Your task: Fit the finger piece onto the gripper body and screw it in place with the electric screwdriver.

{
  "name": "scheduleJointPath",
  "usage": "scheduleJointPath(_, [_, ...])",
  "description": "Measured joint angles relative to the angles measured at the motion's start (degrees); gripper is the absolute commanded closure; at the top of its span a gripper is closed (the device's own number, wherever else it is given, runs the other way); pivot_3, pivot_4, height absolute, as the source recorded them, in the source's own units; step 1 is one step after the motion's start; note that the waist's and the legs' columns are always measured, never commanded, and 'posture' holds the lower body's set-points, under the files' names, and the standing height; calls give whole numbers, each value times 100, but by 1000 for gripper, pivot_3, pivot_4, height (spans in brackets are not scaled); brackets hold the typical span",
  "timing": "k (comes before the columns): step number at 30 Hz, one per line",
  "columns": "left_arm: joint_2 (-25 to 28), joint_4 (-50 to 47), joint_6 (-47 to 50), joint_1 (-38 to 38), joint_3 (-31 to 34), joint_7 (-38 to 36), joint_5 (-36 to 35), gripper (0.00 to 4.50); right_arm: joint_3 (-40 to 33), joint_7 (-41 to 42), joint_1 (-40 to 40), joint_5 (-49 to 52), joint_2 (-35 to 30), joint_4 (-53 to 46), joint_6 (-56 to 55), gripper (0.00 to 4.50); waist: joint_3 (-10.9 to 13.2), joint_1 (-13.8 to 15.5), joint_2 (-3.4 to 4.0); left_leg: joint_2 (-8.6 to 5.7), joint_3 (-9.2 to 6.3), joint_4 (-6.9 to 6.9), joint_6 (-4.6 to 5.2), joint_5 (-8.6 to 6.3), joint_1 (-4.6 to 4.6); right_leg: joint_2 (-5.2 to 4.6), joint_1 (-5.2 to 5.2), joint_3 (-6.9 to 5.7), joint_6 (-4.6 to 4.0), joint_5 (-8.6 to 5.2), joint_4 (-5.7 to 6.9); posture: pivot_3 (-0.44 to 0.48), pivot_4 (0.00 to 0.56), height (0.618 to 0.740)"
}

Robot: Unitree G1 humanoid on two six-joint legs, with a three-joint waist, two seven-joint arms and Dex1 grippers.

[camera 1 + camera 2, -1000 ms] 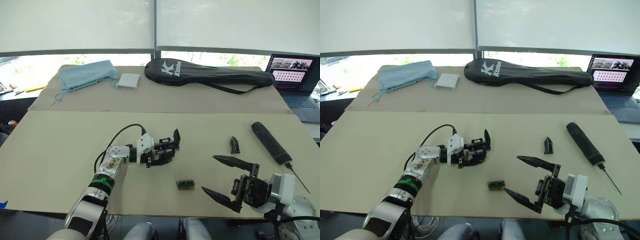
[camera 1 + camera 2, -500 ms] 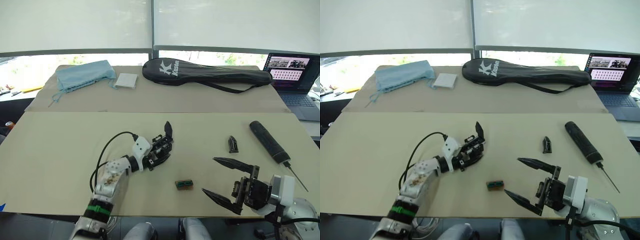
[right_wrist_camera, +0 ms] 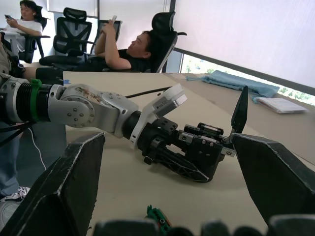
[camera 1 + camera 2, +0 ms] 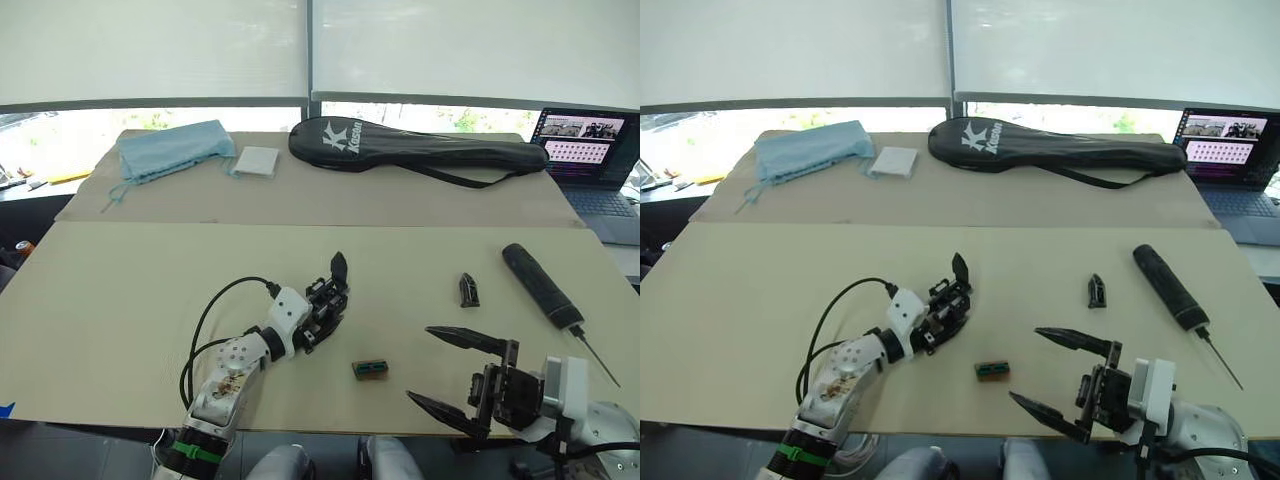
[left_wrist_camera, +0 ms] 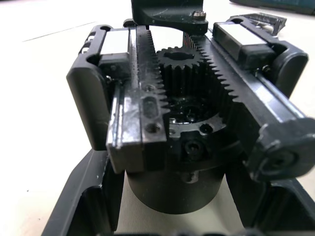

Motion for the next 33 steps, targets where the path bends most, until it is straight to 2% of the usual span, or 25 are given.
scheduleJointPath(2, [68,4,-104,40,-21,-32,-1,18,-94,10,-27,31,-13,0,0,0,-1,12,1,1,0,-1,-1,0,1,0,0,-2,0,0,0,0,150,740])
scheduleJointPath(9, [268,87,-308,41,6,-185,-88,18,-120,31,46,39,-5,0,-1,0,-2,-5,3,2,1,-2,-1,1,3,1,1,-1,1,-1,2,0,150,740])
scheduleJointPath(13, [944,425,-372,-151,355,-1104,-638,18,-117,16,-45,2,23,6,-8,0,-3,-38,5,11,0,-6,-8,6,5,7,-4,-9,0,-1,7,0,150,740])
scheduleJointPath(16, [1656,919,-427,-488,441,-2162,-929,18,-115,29,-64,-18,36,23,-13,0,-2,-39,6,12,-1,-5,-4,12,4,8,-5,-24,-1,0,8,0,150,740])
scheduleJointPath(19, [1908,1592,-432,-1036,493,-2912,-1121,18,-111,51,-85,-26,71,46,-16,0,-2,-3,6,6,-1,-3,-1,12,2,6,-4,-43,-2,0,6,0,150,740])
scheduleJointPath(22, [1882,2326,-812,-1587,370,-3543,-1076,18,-97,54,-154,-33,96,64,-16,0,-2,20,5,-5,-1,-2,4,9,-1,0,-4,-47,-6,3,0,0,150,740])
scheduleJointPath(27, [1455,3364,-1338,-2287,86,-4232,-877,18,-78,57,-265,-76,131,76,-16,0,-1,12,4,-17,-1,0,14,5,-5,-4,-6,-45,-7,4,-4,0,150,740])
scheduleJointPath(33, [960,4701,-2183,-3051,23,-4495,-573,18,-95,43,-152,-87,134,73,-16,0,1,4,-1,-11,-2,4,15,5,-9,-6,-6,-32,-7,3,-4,0,150,740])
